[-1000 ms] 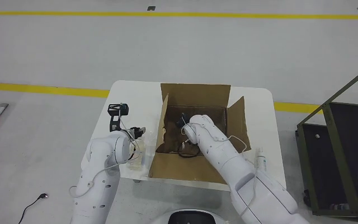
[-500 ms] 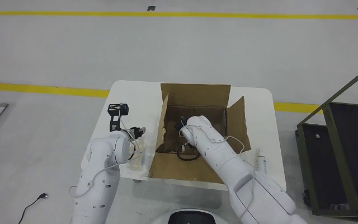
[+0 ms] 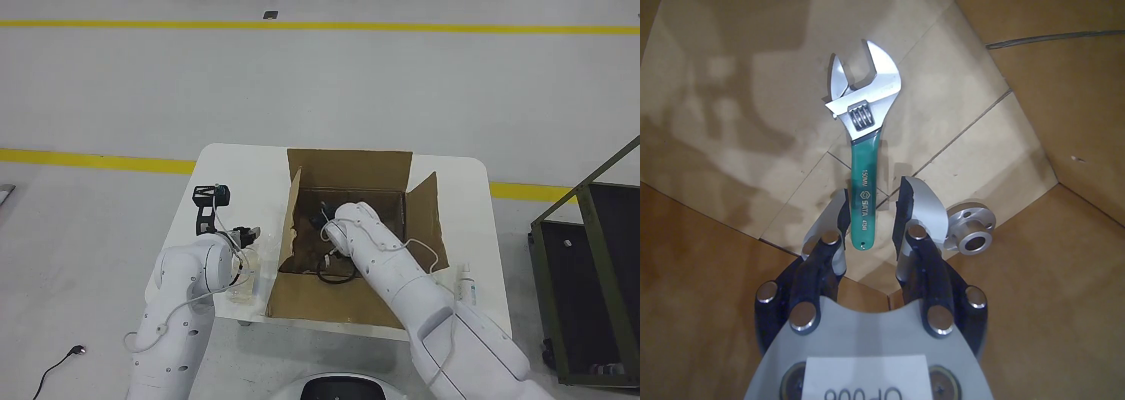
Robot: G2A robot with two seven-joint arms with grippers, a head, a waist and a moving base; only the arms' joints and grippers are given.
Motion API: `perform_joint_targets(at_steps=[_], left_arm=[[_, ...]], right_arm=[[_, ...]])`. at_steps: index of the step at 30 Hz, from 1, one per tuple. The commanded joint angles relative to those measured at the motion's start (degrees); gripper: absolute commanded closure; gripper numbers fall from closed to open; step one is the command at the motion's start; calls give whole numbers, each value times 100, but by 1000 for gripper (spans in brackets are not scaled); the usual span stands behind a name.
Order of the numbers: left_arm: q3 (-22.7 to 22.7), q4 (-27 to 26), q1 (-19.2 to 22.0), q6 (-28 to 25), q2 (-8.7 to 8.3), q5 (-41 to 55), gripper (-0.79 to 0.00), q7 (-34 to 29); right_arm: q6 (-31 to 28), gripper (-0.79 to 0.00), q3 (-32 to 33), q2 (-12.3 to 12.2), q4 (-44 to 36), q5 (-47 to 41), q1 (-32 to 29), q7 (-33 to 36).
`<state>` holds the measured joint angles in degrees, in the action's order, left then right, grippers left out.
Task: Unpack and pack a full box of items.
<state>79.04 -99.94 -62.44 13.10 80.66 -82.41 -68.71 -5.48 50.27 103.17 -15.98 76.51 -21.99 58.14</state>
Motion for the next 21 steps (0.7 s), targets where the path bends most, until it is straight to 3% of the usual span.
perform_joint_targets(at_steps=[1, 17, 21], left_arm=[[0, 0, 0, 0, 0, 0, -785, 0], [0, 0, 0, 0, 0, 0, -785, 0], [0, 0, 0, 0, 0, 0, -785, 0]], right_arm=[[-9, -296, 8, 7, 73, -34, 9, -43], [34, -262, 35, 39, 419, -197, 33, -419], [55, -215, 32, 43, 452, -214, 25, -473]])
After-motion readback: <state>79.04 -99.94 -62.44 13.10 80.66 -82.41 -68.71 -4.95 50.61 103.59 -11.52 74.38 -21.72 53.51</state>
